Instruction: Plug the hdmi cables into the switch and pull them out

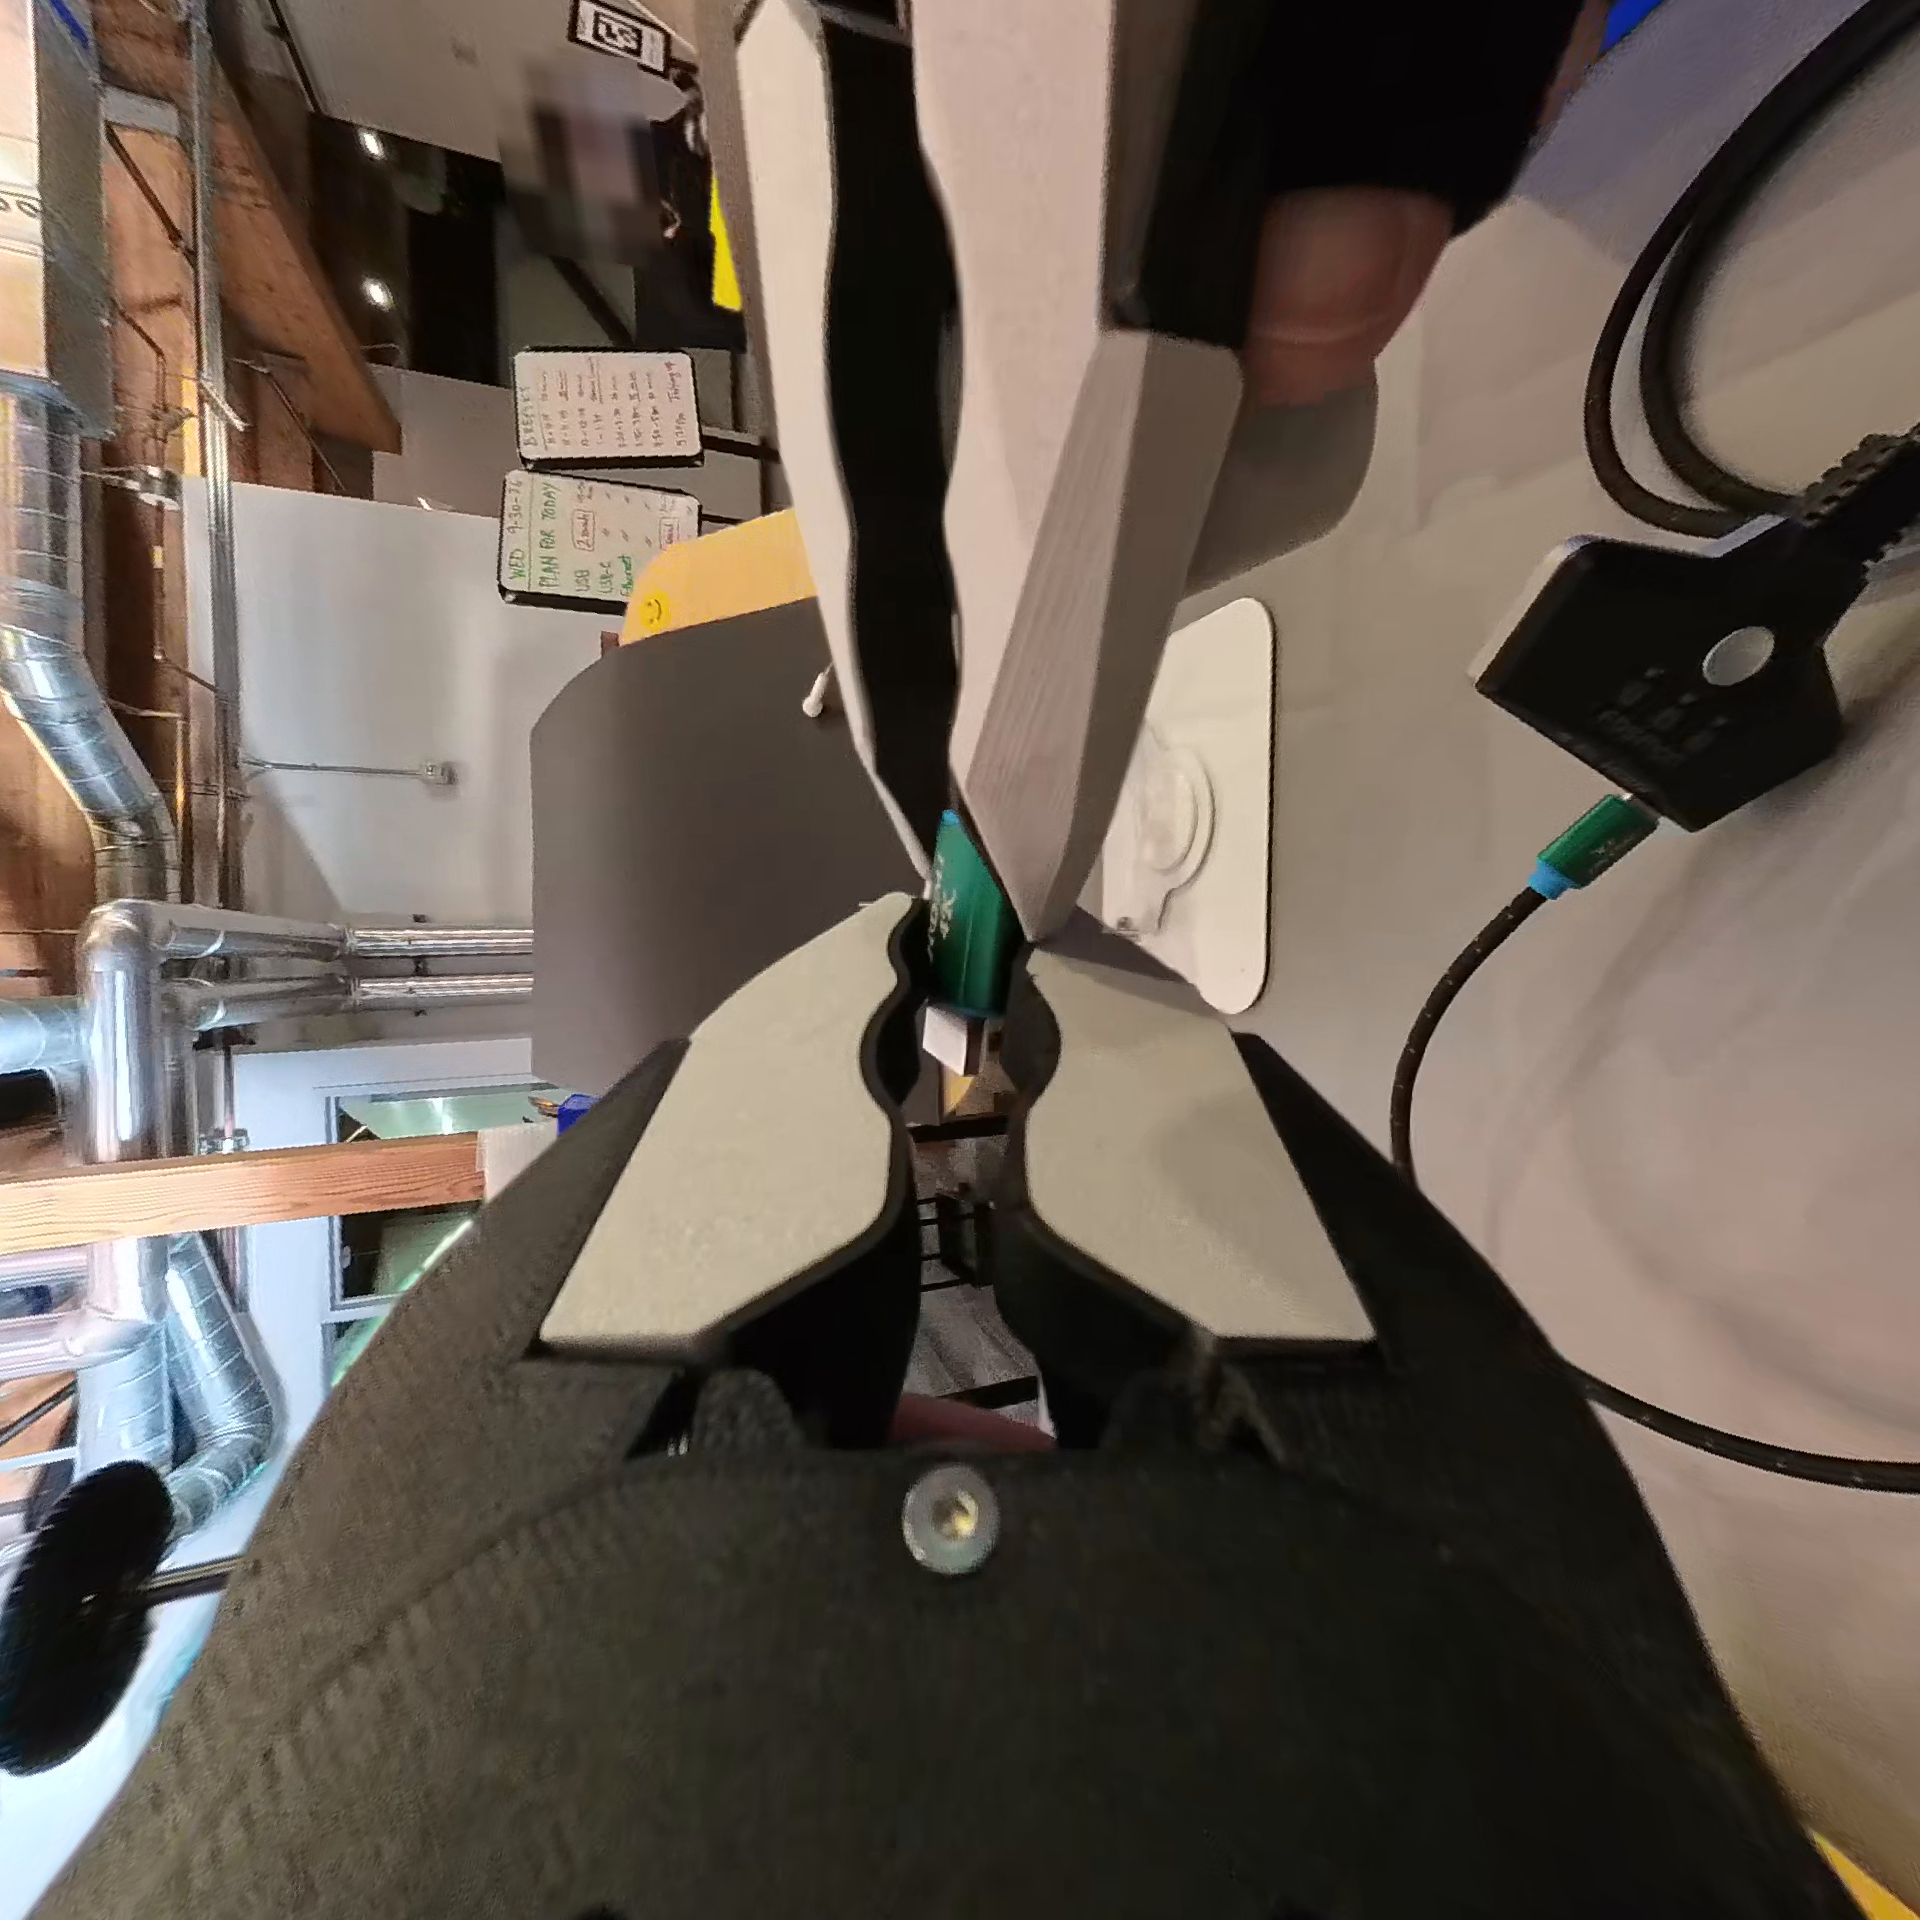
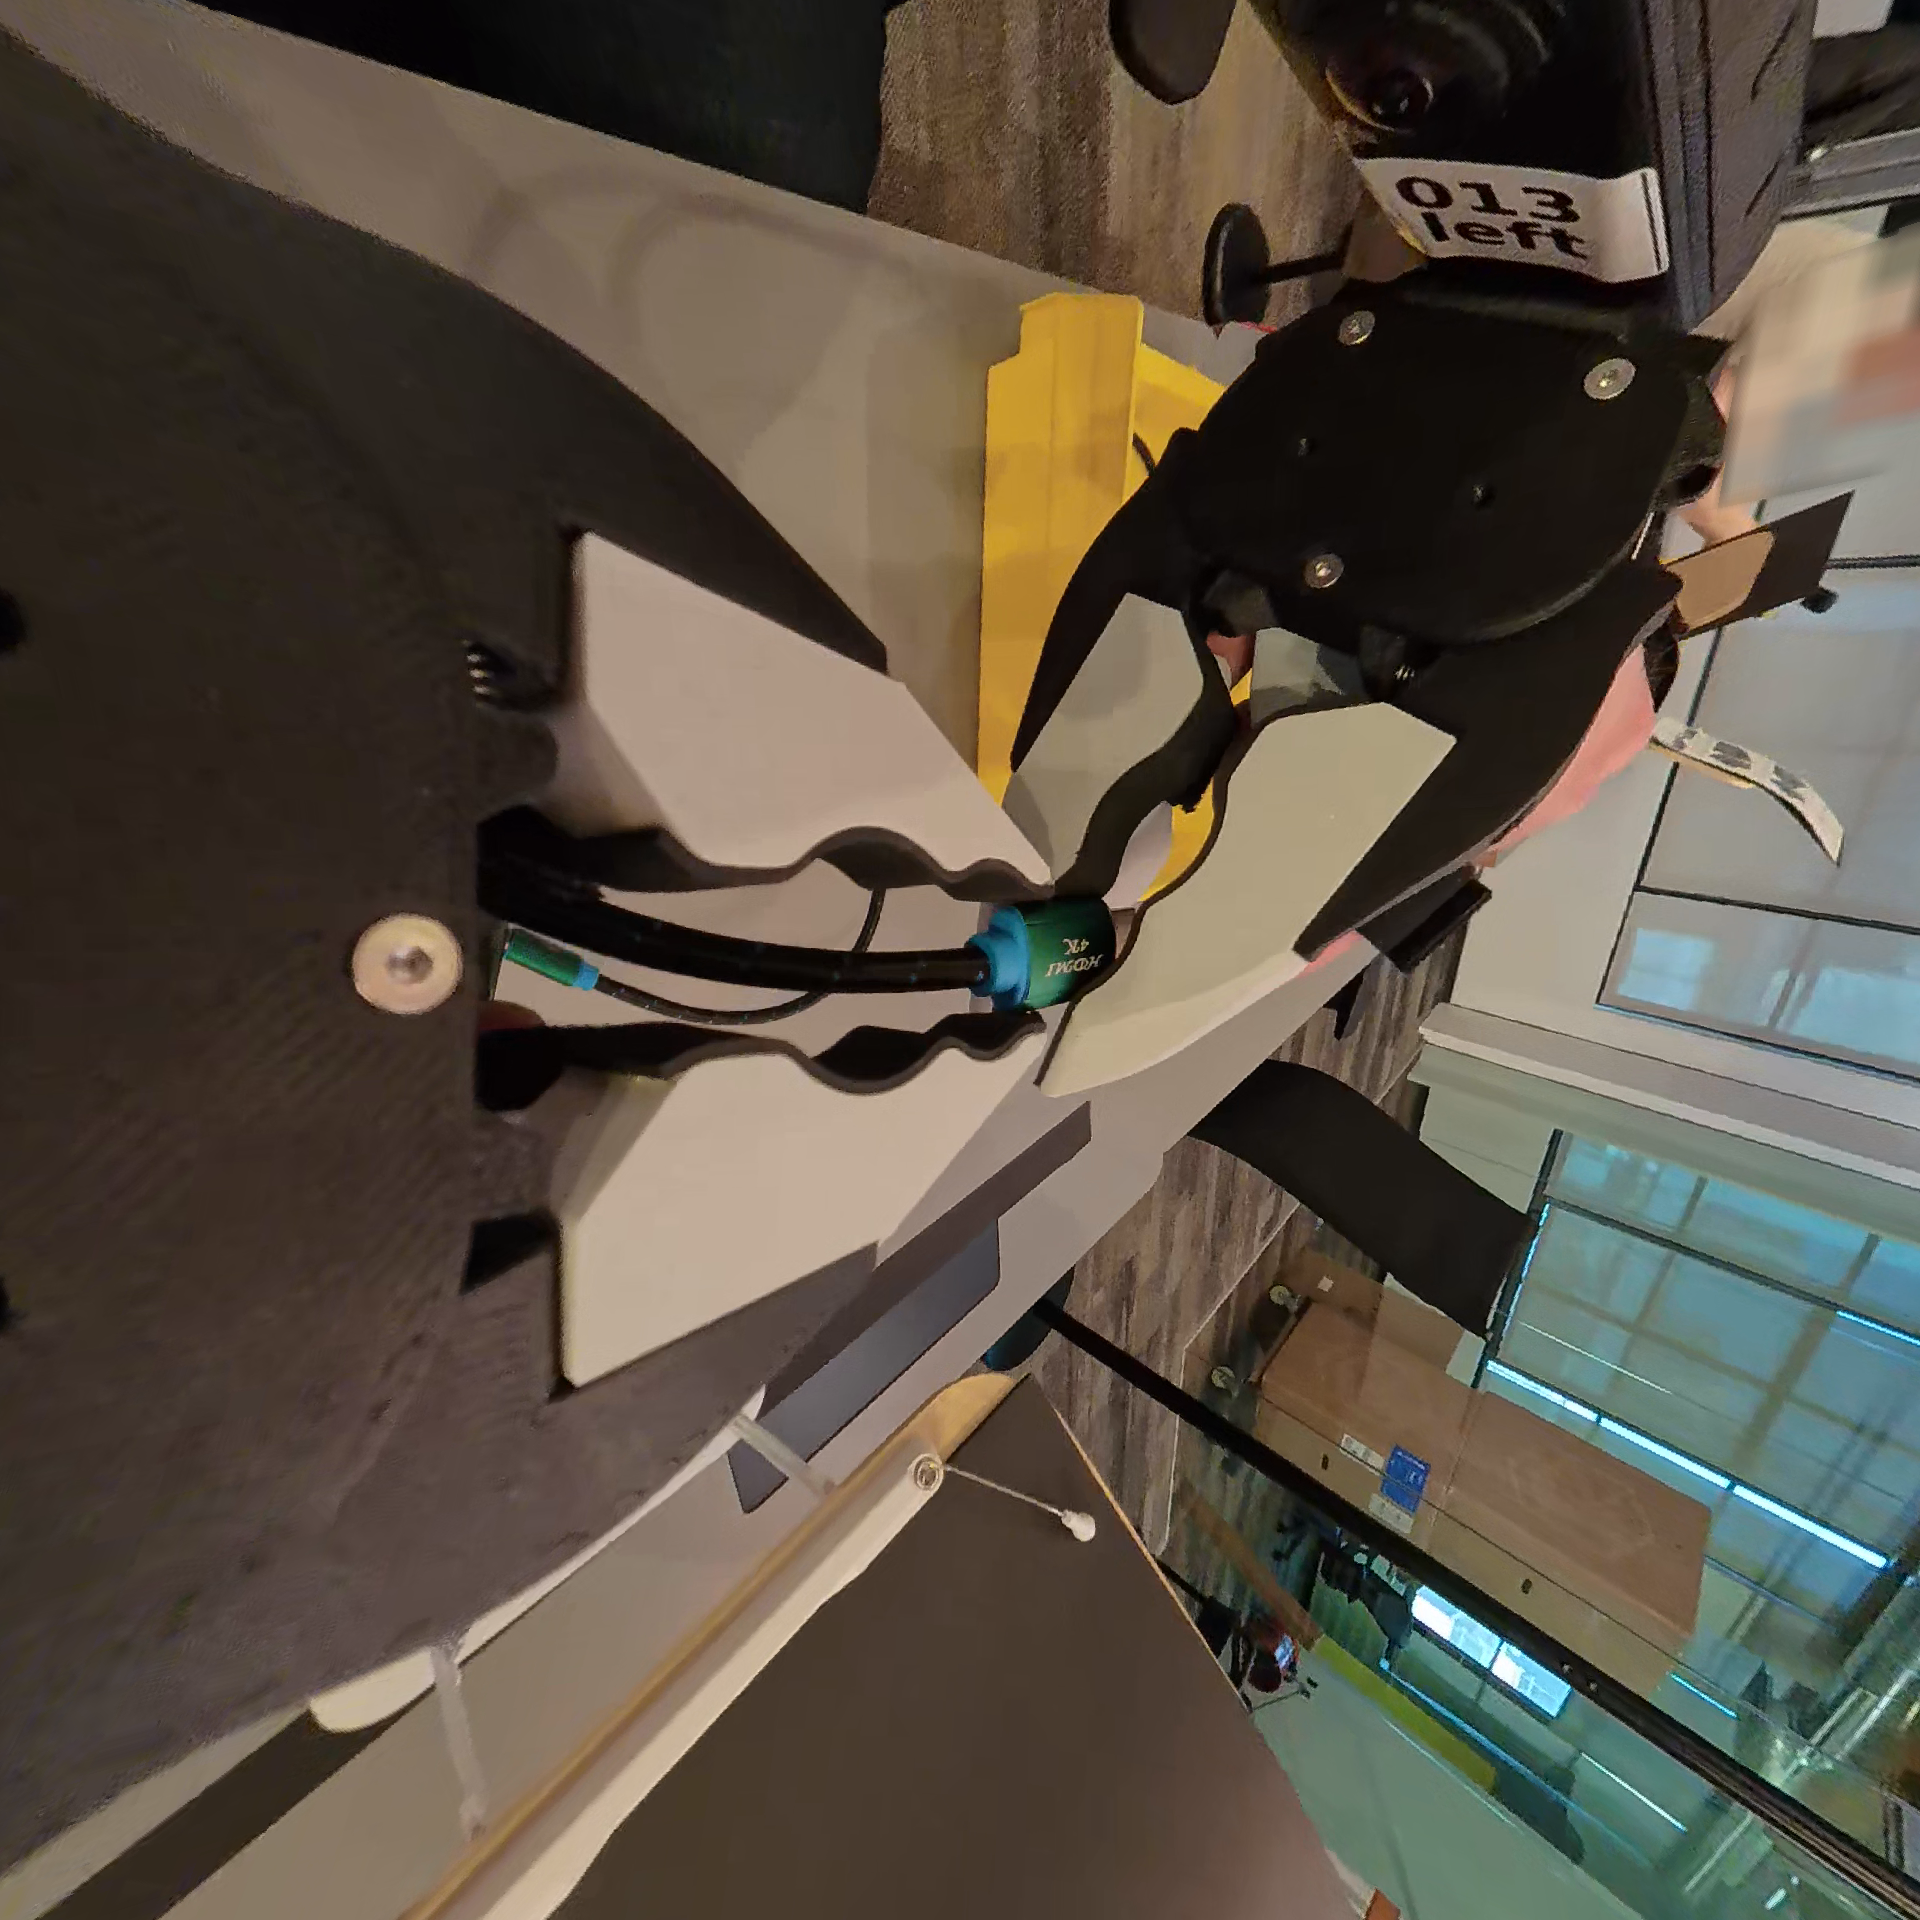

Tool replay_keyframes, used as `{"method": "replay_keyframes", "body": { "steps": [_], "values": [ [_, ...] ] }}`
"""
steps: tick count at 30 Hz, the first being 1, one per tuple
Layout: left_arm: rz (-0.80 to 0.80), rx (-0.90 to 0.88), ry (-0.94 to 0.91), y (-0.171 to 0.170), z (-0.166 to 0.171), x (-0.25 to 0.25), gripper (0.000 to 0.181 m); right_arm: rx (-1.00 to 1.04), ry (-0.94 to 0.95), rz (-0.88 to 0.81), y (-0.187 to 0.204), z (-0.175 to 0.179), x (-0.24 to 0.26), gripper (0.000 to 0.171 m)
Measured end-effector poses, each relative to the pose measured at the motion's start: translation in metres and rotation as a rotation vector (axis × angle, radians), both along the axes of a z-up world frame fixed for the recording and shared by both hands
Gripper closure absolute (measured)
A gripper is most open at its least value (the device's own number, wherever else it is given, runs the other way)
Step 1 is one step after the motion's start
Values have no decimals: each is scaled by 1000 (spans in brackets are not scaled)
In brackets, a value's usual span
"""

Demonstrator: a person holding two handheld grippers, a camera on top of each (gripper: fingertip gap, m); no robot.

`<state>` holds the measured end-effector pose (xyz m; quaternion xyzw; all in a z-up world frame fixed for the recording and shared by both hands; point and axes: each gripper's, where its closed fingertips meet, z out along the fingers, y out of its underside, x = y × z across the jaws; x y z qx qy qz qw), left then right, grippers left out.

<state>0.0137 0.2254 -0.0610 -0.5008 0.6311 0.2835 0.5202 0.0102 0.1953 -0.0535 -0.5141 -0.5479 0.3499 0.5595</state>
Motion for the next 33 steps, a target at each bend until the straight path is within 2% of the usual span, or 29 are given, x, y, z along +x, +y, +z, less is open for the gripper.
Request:
{"method": "replay_keyframes", "body": {
  "steps": [12,19,33],
  "values": [
    [-42,-143,14,-3,-9,4,170,37,13,-14,-1,-5,5,153],
    [-33,-235,-40,-4,-17,7,170,0,9,-15,1,-7,7,153],
    [-36,-242,-50,-3,-16,9,168,-70,86,-17,3,-8,11,154]
  ]
}}
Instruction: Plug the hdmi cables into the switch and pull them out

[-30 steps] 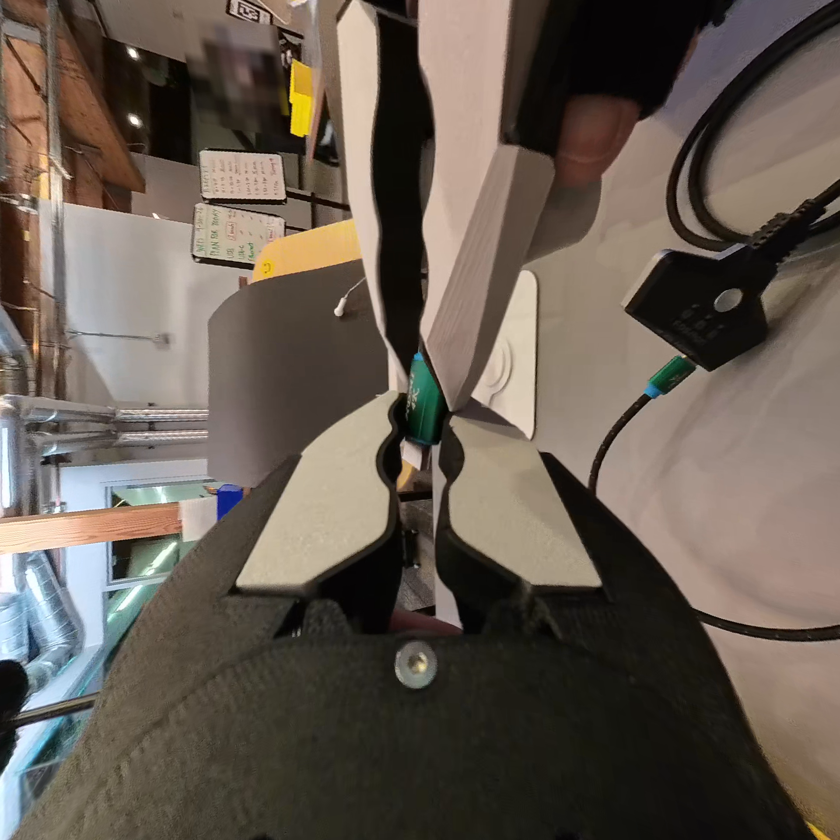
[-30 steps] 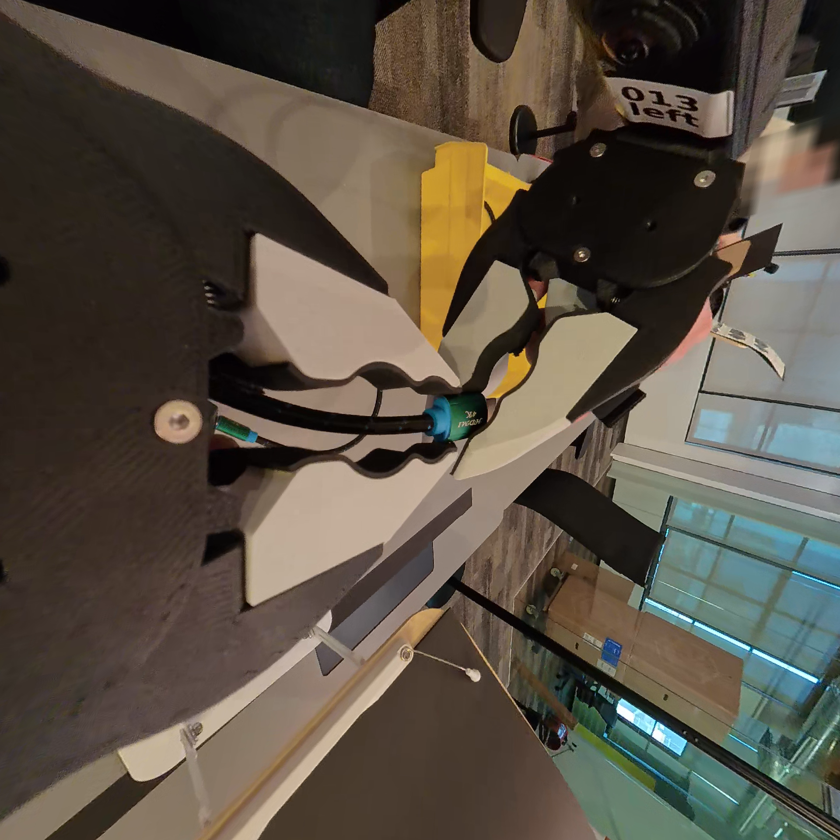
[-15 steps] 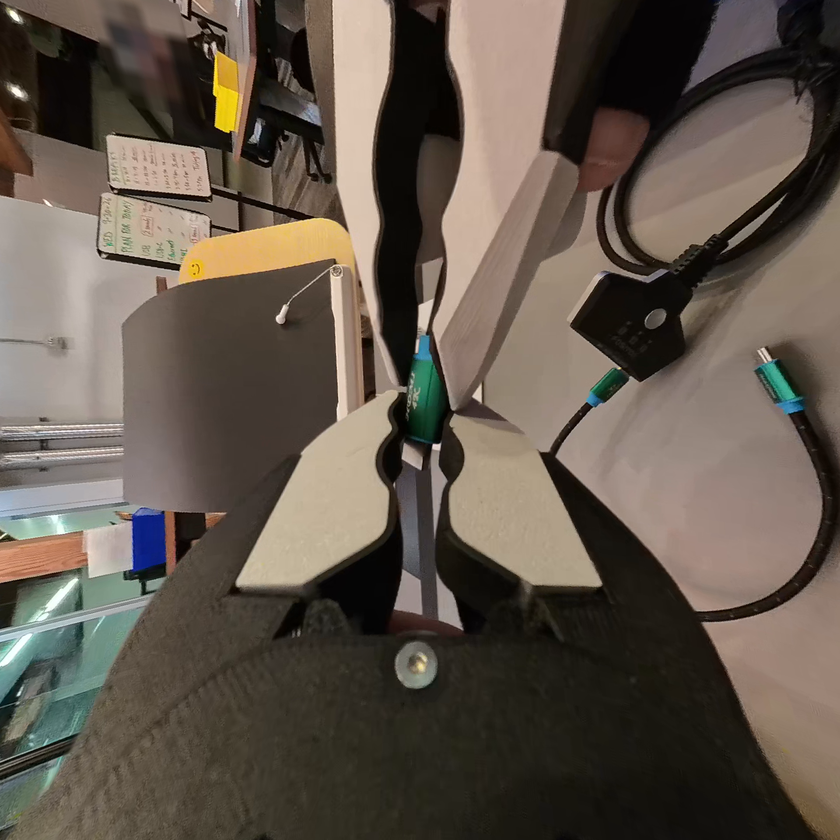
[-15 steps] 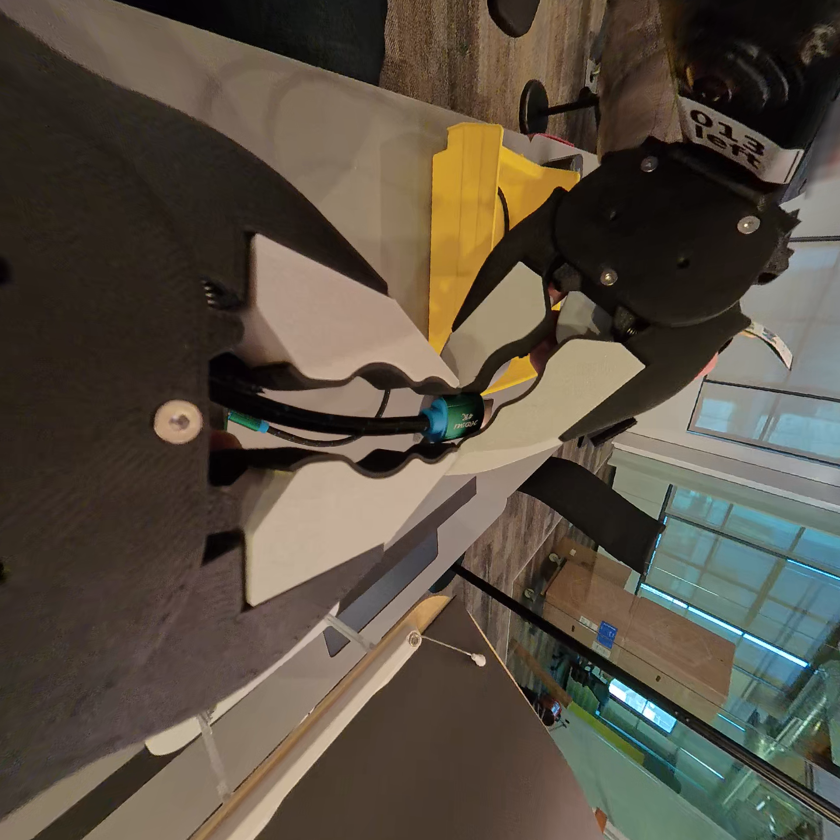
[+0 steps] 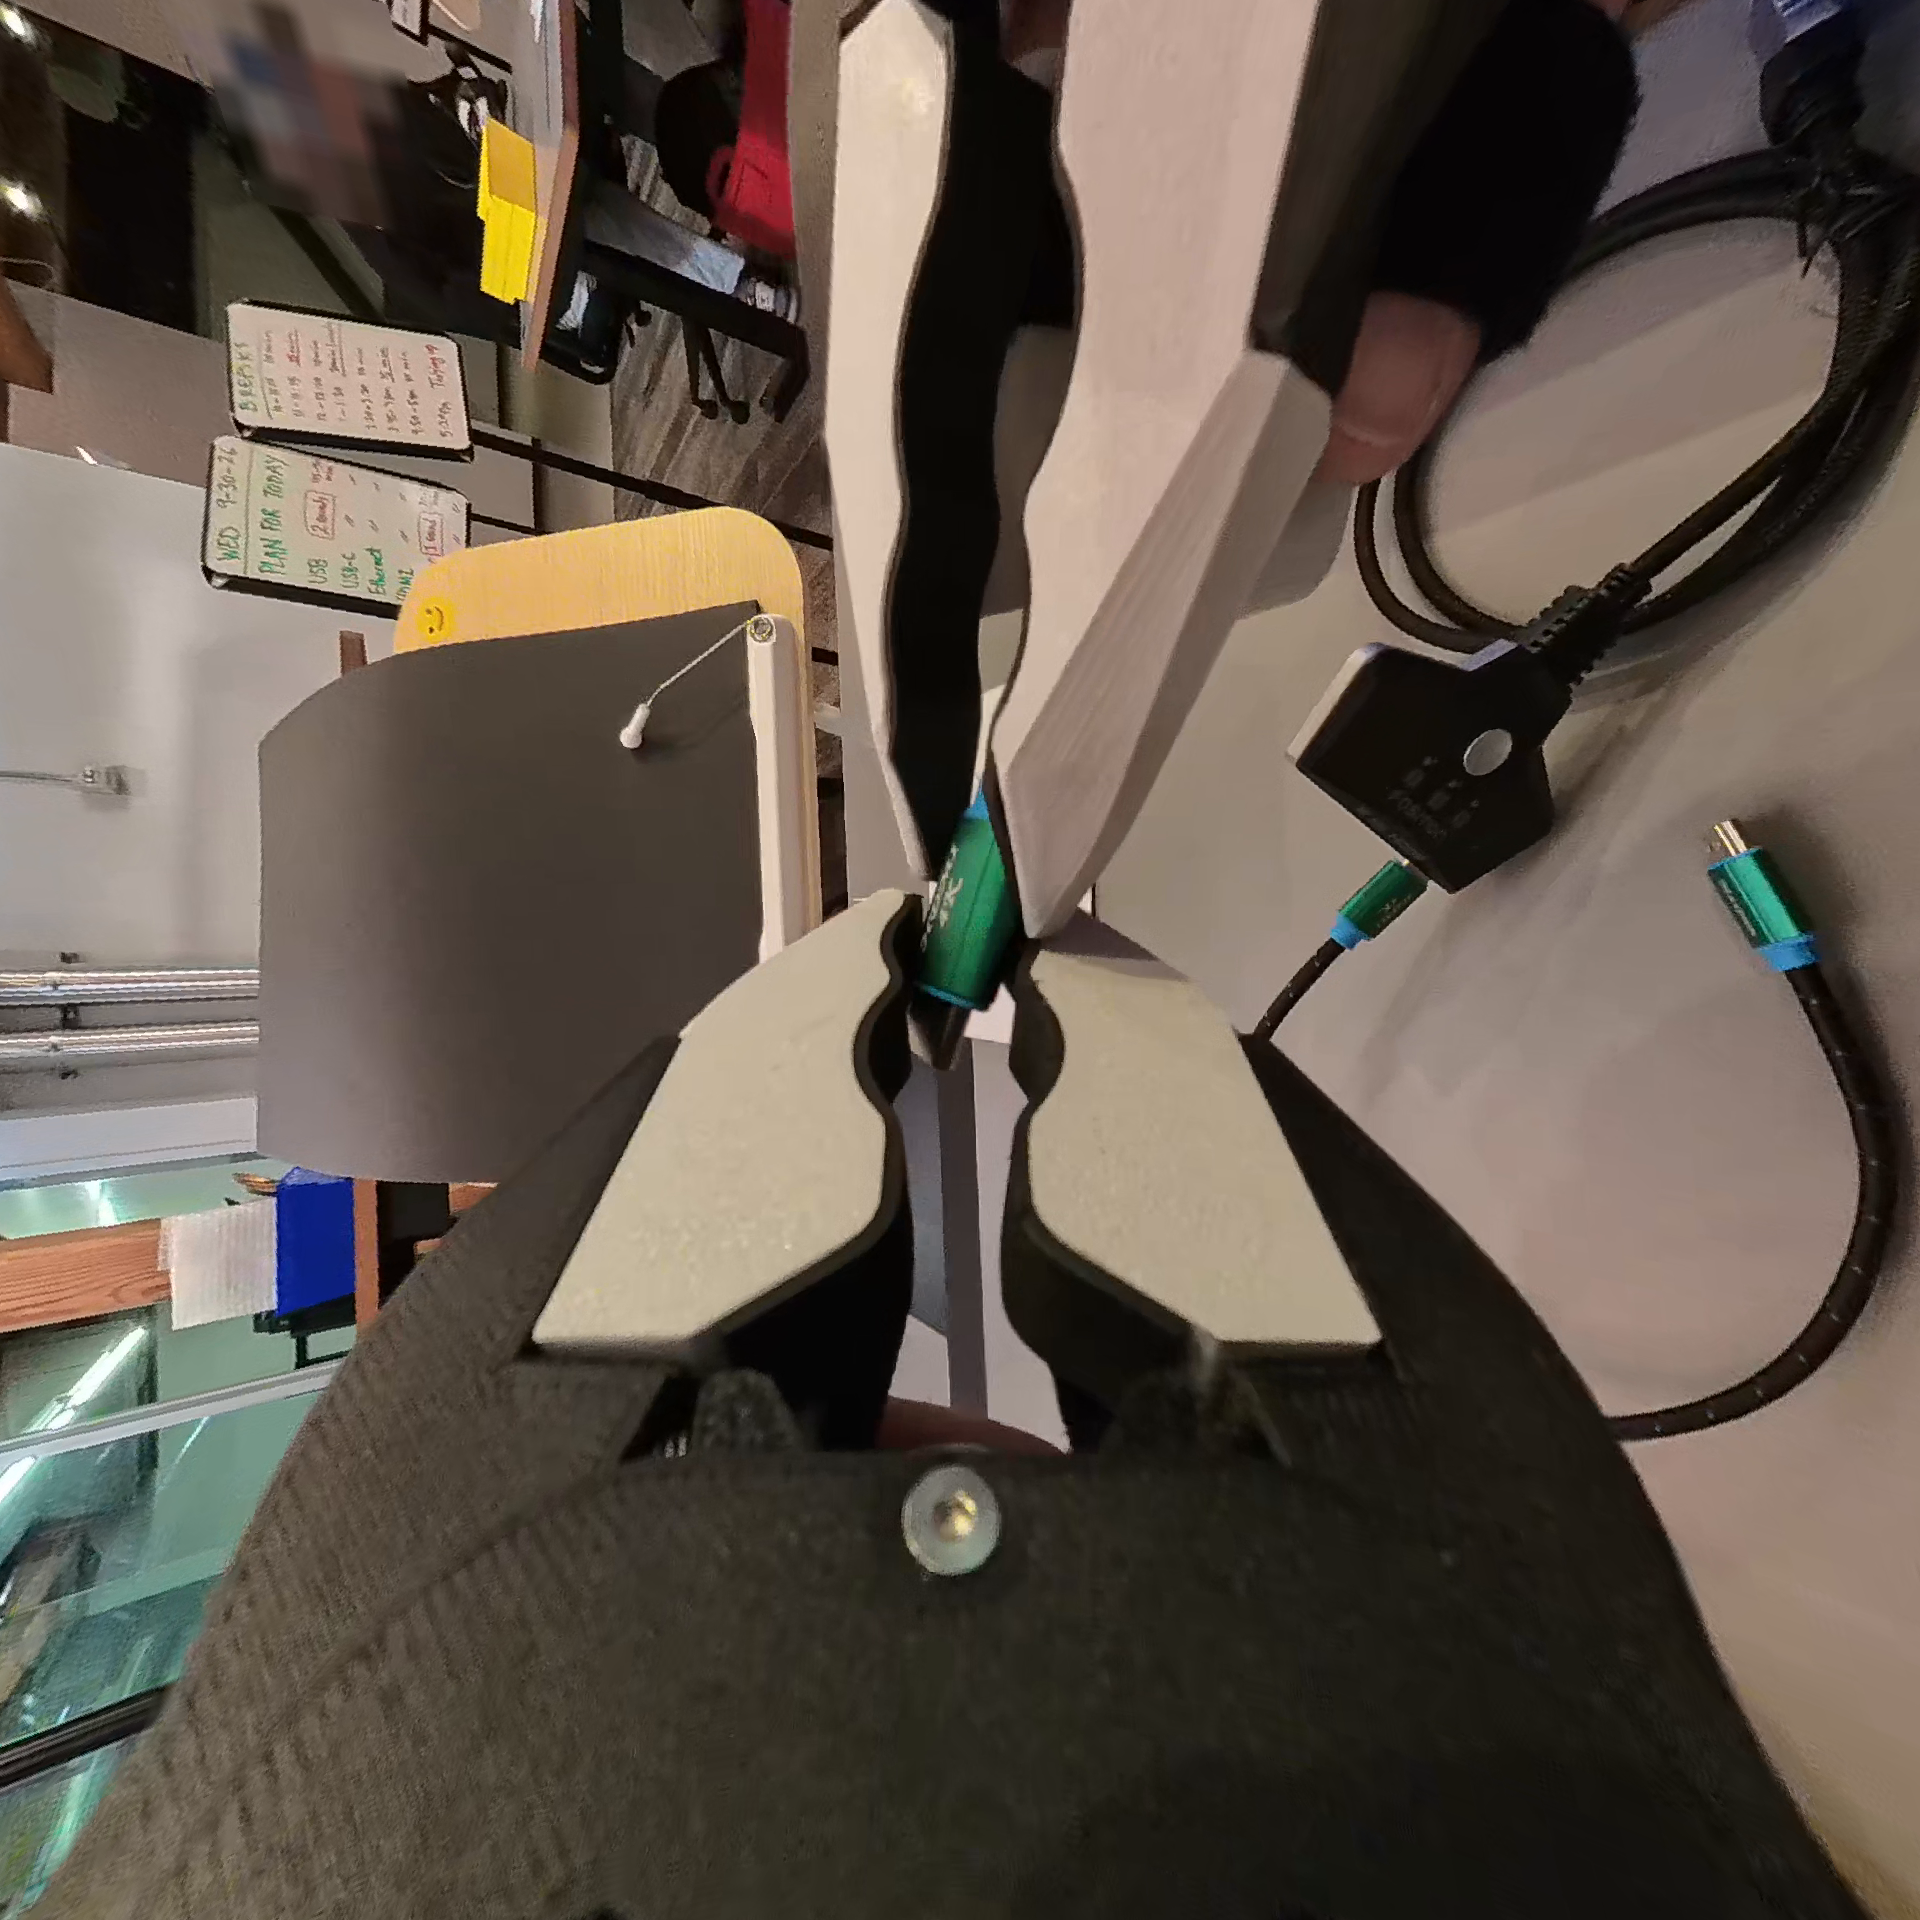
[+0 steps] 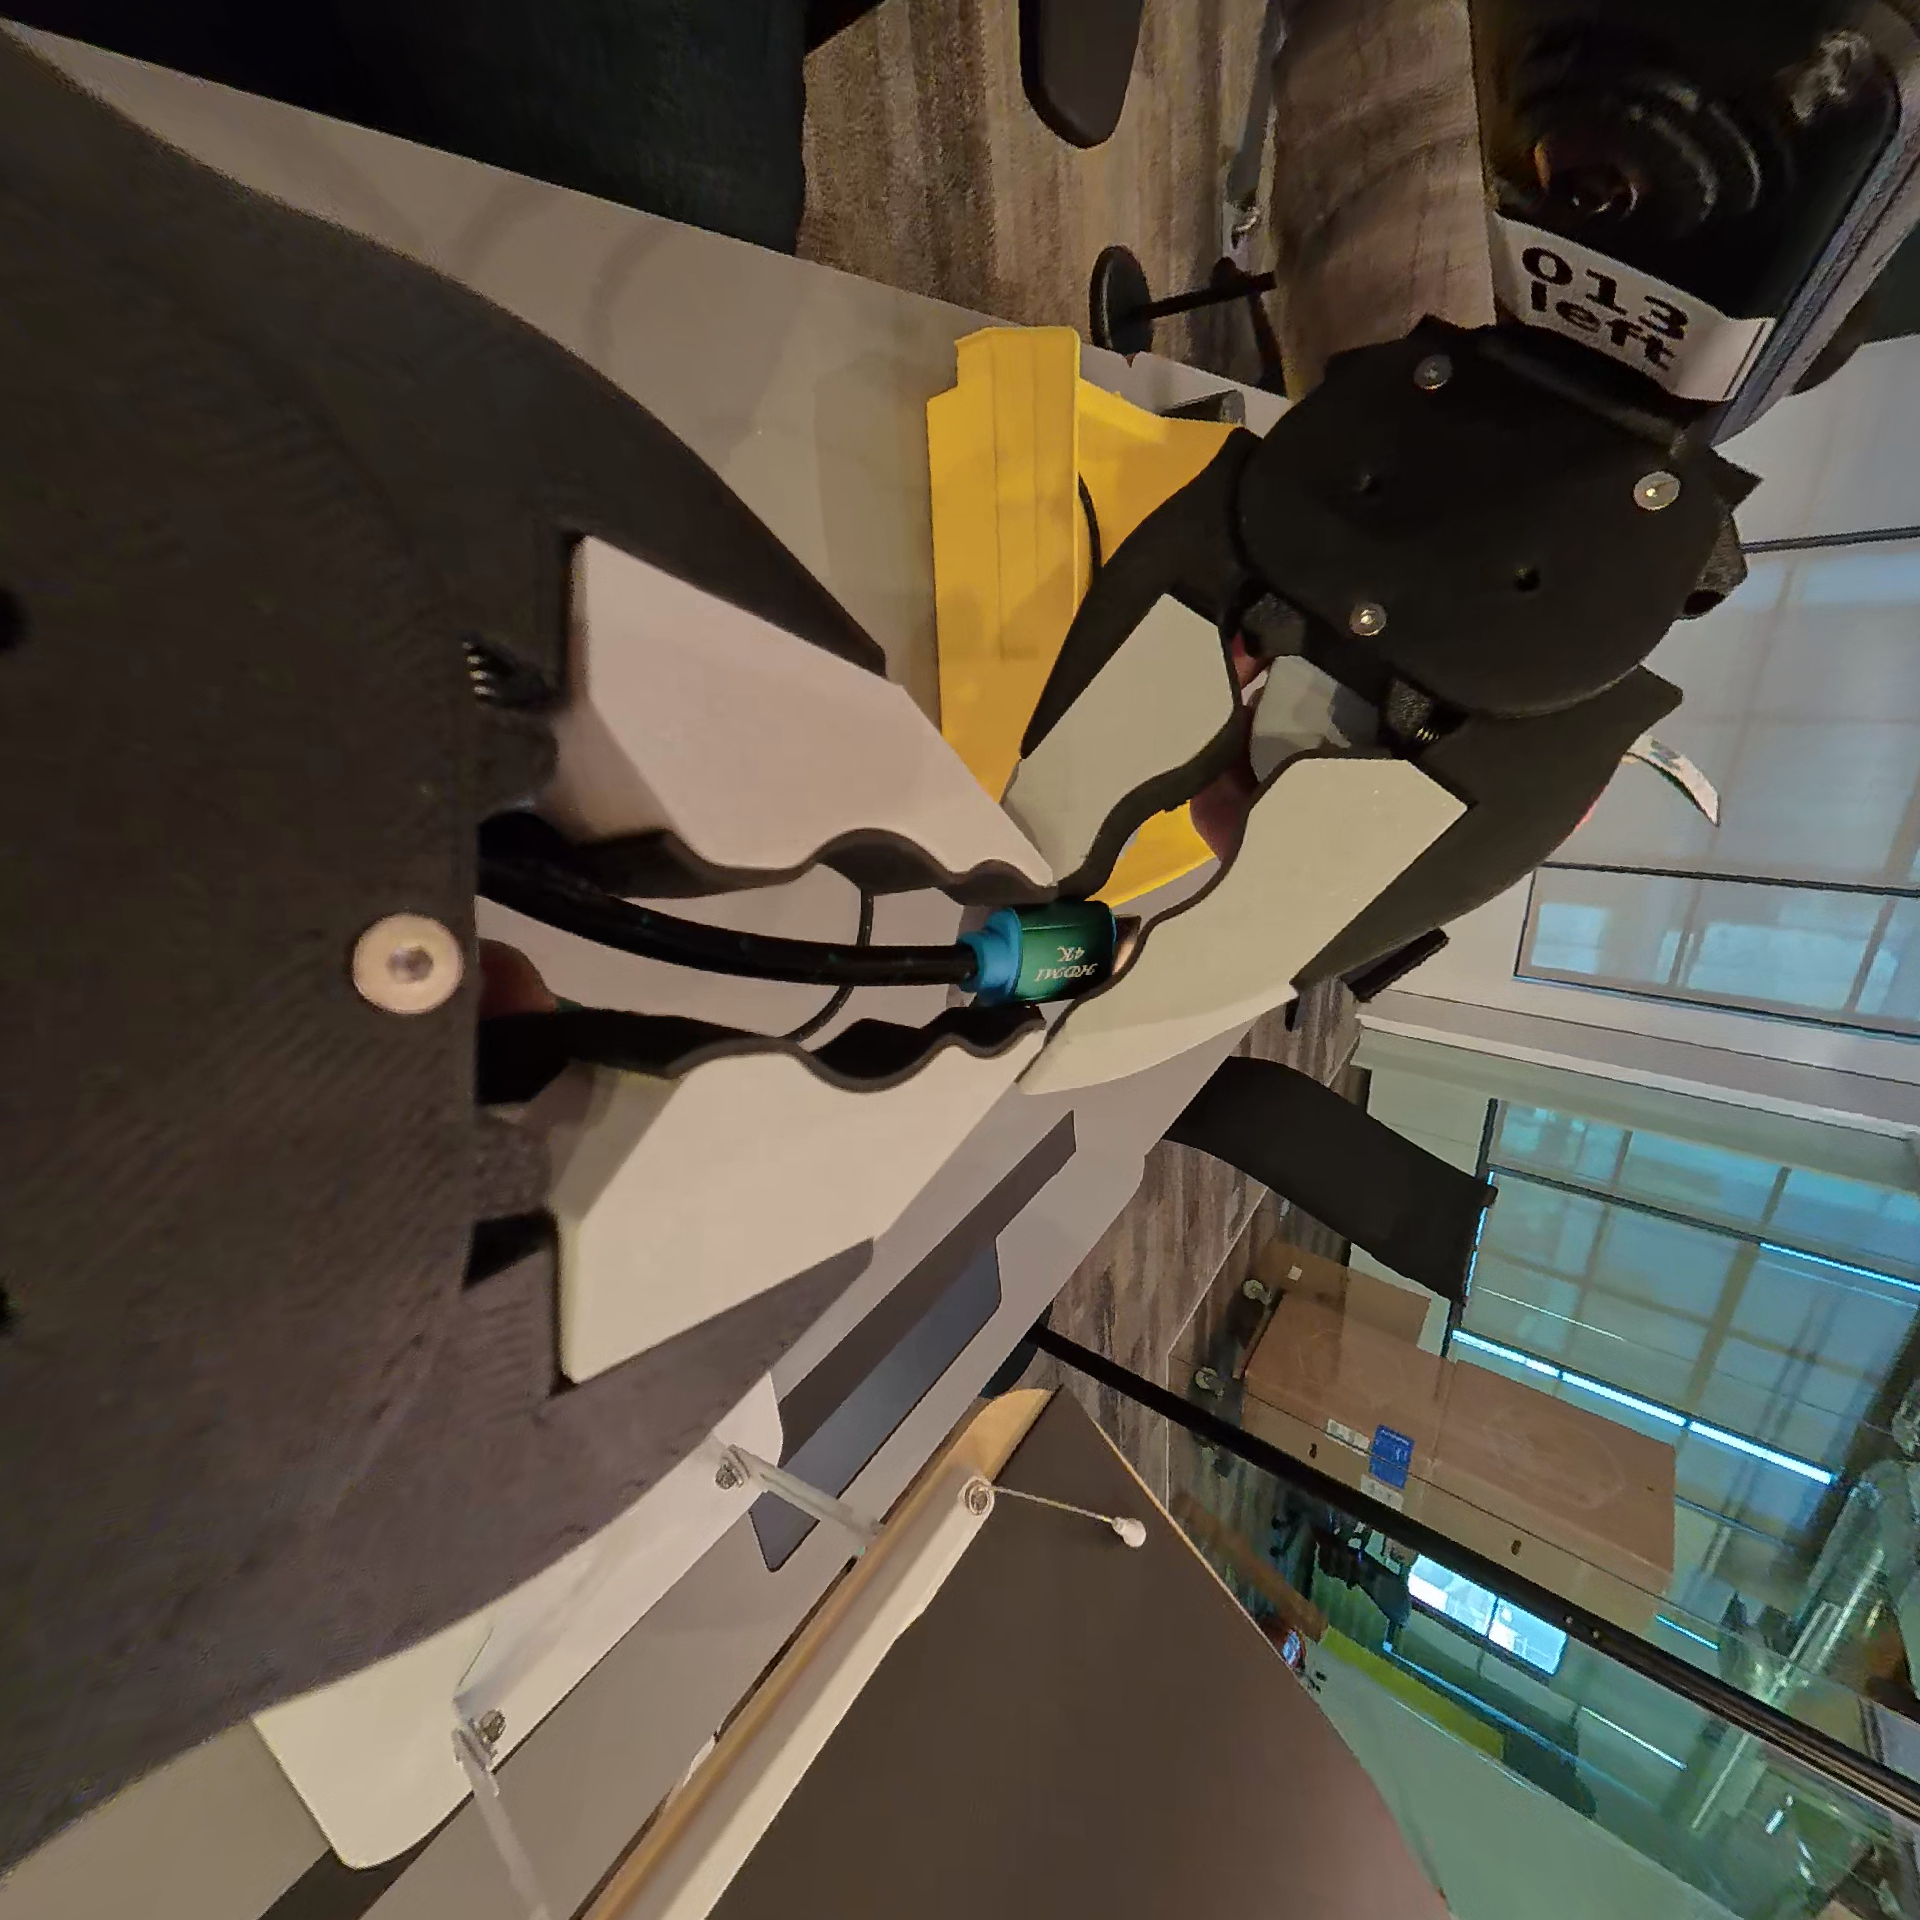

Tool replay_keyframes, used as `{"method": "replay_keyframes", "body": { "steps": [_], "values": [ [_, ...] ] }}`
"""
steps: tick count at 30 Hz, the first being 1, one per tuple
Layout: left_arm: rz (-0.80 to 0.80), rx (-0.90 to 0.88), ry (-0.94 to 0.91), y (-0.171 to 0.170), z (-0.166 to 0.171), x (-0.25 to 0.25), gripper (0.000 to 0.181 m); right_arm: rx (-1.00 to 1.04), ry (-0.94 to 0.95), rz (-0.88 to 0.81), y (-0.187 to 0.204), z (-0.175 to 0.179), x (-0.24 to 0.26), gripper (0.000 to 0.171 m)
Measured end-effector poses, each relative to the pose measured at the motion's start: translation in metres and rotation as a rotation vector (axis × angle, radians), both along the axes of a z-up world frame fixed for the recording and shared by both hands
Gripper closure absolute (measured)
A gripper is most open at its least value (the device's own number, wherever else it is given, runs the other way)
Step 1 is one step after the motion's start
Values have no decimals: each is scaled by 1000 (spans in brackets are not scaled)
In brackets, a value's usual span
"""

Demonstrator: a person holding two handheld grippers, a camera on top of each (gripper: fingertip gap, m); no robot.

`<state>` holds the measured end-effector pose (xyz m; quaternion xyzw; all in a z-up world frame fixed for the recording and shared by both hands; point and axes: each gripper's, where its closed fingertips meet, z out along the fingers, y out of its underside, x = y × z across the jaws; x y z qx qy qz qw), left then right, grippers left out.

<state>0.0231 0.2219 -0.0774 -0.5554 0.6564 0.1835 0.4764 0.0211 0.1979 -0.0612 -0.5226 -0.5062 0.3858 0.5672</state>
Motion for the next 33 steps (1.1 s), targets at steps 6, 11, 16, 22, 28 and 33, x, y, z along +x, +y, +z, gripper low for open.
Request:
{"method": "replay_keyframes", "body": {
  "steps": [6,11,16,22,28,33],
  "values": [
    [-6,57,-4,2,6,1,161,-48,37,6,3,4,3,155],
    [-36,242,62,2,14,1,161,-97,41,23,6,3,8,155],
    [-63,377,109,1,19,3,170,-130,46,40,4,4,10,154],
    [-49,469,51,0,32,4,170,-216,69,58,4,4,9,150],
    [-39,440,1,-1,31,4,170,-202,123,70,3,13,10,151],
    [-36,423,-39,-2,33,4,170,-172,125,60,2,14,9,153]
  ]
}}
